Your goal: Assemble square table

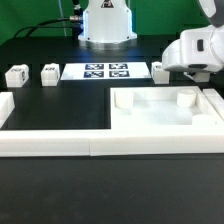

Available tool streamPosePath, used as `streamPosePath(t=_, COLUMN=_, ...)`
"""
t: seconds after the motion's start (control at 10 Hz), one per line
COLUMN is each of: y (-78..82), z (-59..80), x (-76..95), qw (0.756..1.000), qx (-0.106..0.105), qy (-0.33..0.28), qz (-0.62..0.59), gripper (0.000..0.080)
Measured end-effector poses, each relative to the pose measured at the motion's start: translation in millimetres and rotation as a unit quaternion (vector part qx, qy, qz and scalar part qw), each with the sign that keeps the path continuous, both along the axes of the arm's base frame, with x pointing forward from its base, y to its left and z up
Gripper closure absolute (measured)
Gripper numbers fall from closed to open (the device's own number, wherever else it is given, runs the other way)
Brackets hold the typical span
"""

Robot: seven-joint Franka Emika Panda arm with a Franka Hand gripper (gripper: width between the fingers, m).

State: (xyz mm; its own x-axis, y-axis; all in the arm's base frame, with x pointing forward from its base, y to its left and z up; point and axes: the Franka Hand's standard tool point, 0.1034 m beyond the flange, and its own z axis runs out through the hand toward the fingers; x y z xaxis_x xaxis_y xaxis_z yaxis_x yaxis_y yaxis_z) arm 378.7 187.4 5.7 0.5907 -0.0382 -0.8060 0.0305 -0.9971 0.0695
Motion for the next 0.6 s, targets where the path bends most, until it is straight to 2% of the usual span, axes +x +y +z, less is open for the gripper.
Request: streamPosePath(t=0.6, y=-1.0, z=1.2, x=1.4, qw=1.000, qx=0.001, qy=0.000, qz=0.000, gripper=0.0508)
